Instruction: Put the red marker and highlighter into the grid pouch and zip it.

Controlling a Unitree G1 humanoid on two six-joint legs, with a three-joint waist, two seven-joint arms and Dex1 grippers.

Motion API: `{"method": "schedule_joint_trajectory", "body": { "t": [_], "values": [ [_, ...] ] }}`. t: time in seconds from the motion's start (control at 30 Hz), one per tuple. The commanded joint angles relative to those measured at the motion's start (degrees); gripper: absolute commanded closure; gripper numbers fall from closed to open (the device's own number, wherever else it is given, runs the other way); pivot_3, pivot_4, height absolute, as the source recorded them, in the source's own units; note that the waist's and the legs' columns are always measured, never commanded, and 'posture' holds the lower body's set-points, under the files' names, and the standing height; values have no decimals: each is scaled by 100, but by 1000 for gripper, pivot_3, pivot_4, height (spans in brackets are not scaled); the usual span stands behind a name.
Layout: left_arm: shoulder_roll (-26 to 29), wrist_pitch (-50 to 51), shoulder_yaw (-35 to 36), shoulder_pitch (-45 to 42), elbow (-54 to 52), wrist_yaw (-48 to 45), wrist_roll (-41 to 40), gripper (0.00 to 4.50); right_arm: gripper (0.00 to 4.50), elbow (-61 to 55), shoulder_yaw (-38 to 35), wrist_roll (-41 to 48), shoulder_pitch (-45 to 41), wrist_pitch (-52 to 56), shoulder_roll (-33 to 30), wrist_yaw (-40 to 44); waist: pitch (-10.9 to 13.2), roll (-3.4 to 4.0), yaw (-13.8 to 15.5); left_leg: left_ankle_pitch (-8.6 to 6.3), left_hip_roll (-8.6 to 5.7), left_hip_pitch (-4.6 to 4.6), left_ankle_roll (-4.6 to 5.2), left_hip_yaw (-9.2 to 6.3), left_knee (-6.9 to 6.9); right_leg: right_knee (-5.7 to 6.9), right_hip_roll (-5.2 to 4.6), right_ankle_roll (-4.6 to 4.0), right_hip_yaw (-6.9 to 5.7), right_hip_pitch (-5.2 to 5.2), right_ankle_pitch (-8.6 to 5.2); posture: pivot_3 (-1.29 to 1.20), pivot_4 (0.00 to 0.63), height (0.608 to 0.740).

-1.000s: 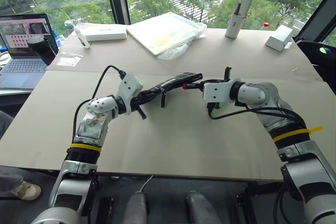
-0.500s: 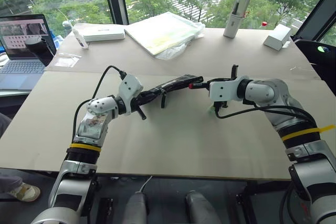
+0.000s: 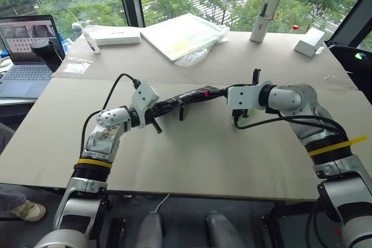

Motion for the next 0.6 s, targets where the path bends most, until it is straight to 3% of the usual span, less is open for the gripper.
{"method": "schedule_joint_trajectory", "body": {
  "t": [0.03,0.6],
  "values": [
    [57,-67,26,-80,-55,-28,-34,4500,4083,-302,-136,-33,-204,34,-108,5,0,0,-2,0,0,0,0,0,0,0,0,0,0,0,0,0,150,737],
    [10,48,52,-161,-113,-20,-96,4500,4083,-16,185,-691,-308,-94,-28,-285,0,0,0,0,0,0,0,1,0,0,0,0,0,-1,0,0,150,737]
  ]
}}
